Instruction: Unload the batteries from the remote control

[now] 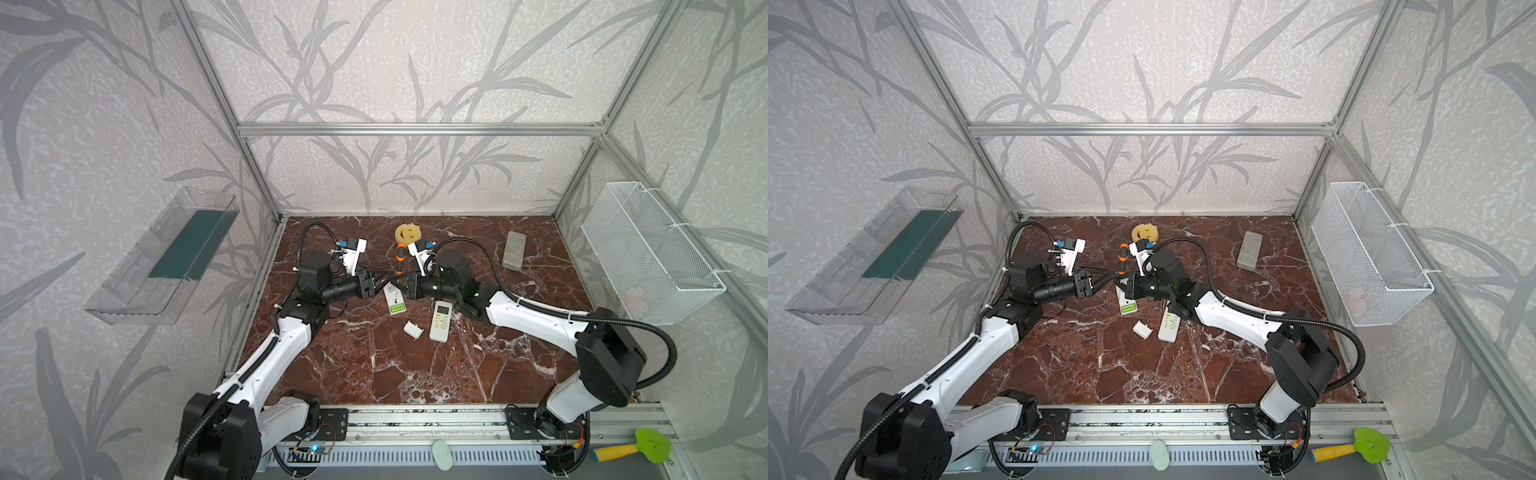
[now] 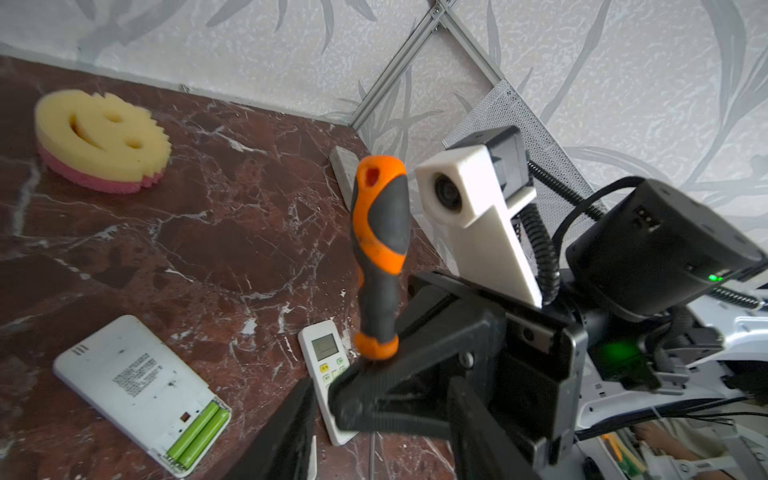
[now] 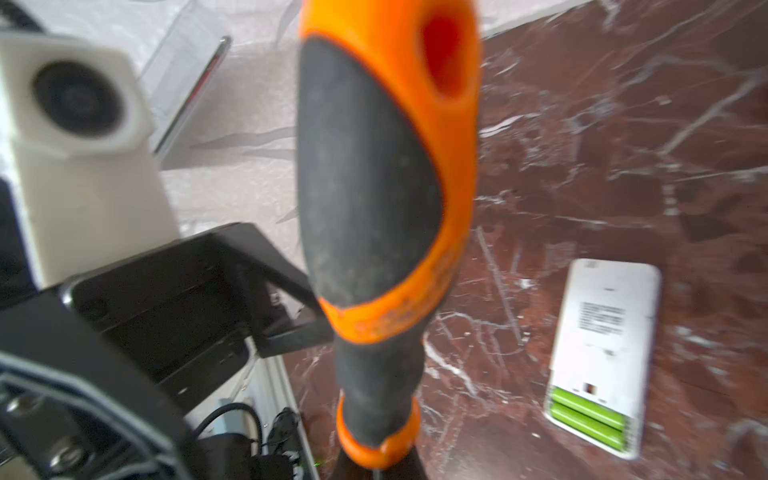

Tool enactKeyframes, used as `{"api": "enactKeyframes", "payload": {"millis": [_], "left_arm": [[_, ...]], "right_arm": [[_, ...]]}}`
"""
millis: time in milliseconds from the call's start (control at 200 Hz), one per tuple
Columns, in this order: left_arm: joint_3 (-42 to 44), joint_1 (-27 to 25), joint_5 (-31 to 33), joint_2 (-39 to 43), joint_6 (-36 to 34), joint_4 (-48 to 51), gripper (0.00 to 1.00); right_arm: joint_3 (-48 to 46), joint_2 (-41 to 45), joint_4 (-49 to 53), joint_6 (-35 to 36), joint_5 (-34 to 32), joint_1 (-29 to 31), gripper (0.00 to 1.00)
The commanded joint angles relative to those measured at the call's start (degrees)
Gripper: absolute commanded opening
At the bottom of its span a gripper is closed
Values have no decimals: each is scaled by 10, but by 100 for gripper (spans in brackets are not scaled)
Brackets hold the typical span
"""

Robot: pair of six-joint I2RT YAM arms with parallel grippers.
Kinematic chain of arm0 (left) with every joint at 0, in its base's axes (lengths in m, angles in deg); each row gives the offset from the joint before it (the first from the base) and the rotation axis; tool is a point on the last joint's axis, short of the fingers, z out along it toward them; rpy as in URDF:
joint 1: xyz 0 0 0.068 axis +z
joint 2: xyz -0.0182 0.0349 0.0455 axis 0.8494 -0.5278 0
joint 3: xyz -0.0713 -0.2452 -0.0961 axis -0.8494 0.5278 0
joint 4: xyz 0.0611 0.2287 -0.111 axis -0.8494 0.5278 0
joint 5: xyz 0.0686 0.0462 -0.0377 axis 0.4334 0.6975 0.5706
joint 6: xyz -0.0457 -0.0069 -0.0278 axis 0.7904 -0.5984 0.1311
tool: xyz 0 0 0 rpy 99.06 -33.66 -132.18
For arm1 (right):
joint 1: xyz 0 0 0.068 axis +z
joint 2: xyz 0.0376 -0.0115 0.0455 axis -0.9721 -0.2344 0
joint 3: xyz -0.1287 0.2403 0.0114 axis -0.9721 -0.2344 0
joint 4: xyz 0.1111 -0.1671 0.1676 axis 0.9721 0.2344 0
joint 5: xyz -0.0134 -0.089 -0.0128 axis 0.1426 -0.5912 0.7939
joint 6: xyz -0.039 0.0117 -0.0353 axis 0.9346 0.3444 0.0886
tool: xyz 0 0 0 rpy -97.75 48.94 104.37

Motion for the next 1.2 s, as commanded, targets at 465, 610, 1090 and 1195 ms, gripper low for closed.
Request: {"api": "enactKeyframes", "payload": {"millis": [465,610,1090,1195], "left_arm": [[106,-185,295,55,-169,-130,51],[96,-193,296,1,-154,-176,51],[73,-197,269,-54,-123,-213,3],[71,-197,265,-53,-122,-211,0]], "right_arm": [[50,55,114,35,-186,29,0],[53,56,115,35,-187,32,0],[57,55,117,40,-192,39,0],[56,56,118,42,-189,40,0]]}}
